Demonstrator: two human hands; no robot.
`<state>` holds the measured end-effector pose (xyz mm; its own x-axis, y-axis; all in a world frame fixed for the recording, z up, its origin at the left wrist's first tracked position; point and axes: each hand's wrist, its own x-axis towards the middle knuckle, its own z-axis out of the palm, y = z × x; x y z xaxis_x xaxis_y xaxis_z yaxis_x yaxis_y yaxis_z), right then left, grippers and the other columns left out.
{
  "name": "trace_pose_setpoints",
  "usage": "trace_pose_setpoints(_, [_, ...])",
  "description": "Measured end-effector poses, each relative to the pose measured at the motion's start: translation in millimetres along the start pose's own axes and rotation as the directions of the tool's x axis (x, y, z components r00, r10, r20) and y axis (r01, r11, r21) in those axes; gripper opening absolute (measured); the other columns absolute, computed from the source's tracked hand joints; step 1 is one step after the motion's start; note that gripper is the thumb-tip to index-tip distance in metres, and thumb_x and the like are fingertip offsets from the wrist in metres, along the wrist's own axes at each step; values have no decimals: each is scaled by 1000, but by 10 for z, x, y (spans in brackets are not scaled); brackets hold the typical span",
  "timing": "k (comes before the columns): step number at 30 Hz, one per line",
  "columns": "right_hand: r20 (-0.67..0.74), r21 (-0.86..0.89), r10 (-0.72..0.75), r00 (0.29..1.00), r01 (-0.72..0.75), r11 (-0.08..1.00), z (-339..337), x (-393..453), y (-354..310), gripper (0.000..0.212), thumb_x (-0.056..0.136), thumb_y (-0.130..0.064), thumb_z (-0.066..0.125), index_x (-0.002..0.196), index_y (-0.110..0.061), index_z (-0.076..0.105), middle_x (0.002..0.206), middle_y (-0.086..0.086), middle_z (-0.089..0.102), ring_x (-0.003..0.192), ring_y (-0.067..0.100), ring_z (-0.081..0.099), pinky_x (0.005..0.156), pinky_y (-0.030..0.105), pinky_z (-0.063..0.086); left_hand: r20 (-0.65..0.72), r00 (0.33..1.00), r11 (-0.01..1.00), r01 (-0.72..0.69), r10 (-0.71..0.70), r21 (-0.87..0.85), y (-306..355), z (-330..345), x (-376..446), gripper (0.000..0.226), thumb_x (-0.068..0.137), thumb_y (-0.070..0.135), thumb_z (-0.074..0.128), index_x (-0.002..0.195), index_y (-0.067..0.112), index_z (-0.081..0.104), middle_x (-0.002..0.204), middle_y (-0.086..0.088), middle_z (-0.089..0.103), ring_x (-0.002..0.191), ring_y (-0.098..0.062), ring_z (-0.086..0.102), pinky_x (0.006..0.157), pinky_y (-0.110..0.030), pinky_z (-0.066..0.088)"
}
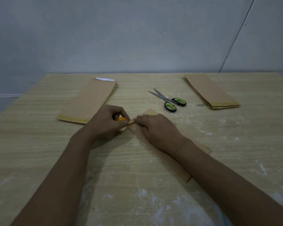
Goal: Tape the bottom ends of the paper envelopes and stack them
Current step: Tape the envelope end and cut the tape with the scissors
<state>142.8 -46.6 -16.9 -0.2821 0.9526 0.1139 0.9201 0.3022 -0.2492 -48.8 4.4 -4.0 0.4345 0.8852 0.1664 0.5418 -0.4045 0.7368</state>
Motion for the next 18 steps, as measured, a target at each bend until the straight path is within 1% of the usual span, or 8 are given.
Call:
trace_pose_setpoints(2, [-3, -5, 4, 1000, -4, 1000, 6, 5, -1, 45, 98, -16, 42, 141, -21, 54, 145, 1, 53, 134, 20, 48, 108, 44, 37, -6, 1000, 999, -11, 11, 51, 6, 1, -2, 15, 80, 5, 71, 74, 19, 74, 46, 12, 34, 46, -6, 34, 50, -19, 28])
trace_pose_setpoints(6, [-17, 14, -9, 1000, 9, 1000, -3, -26, -16, 46, 97, -17, 39, 140, -23, 54, 138, 2, 59, 128, 24, 52, 103, 47, 41, -19, 999, 993, -23, 26, 112, 12, 11, 7, 17, 79, 8, 71, 71, 23, 74, 44, 10, 32, 47, -8, 34, 50, -21, 26])
trace_pose_setpoints(8, [-7, 5, -20, 1000, 20, 1000, -35, -42, -48, 55, 95, -32, 23, 140, -24, 54, 135, 2, 61, 127, 24, 53, 100, 48, 43, -17, 999, 990, -31, 34, 137, 14, 16, 12, 16, 79, 12, 73, 70, 25, 74, 43, 10, 36, 47, -8, 36, 51, -23, 28])
trace_pose_setpoints(10, [14, -14, -46, 999, 46, 999, -74, -47, -74, 78, 85, -48, 4, 138, -25, 56, 134, 3, 61, 125, 24, 54, 98, 48, 43, -13, 1000, 989, -25, 27, 144, 15, 27, 20, 9, 76, 24, 72, 69, 29, 73, 46, 11, 42, 49, -7, 39, 53, -26, 33])
trace_pose_setpoints(11, [26, -26, -47, 999, 48, 999, -82, -55, -80, 80, 84, -49, 3, 138, -25, 56, 134, 3, 61, 126, 24, 53, 98, 49, 43, -4, 1000, 990, -20, 21, 141, 22, 33, 20, 6, 72, 31, 67, 68, 32, 72, 50, 10, 49, 51, -7, 42, 56, -28, 37])
trace_pose_setpoints(14, [42, -50, -35, 999, 38, 998, -58, -69, -83, 55, 98, -40, 21, 140, -24, 54, 141, 3, 56, 135, 24, 46, 103, 49, 40, 27, 1000, 993, -8, 5, 120, 26, 46, 24, 11, 68, 37, 57, 67, 36, 68, 66, 1, 63, 60, -11, 53, 62, -32, 47])
trace_pose_setpoints(16, [34, -70, -21, 999, 24, 997, -29, -75, -89, 52, 101, -42, 24, 141, -25, 52, 146, 2, 52, 140, 22, 41, 105, 50, 38, 38, 999, 993, -16, 12, 116, 19, 47, 26, 10, 74, 31, 61, 68, 35, 68, 66, 4, 62, 59, -8, 52, 59, -27, 44])
trace_pose_setpoints(18, [32, -85, -7, 999, 10, 996, -4, -74, -98, 56, 101, -48, 20, 141, -25, 51, 147, 1, 50, 140, 22, 40, 104, 50, 38, 46, 999, 993, -24, 18, 116, -4, 48, 22, 19, 81, 19, 66, 70, 33, 69, 64, 7, 60, 56, -4, 50, 60, -25, 41])
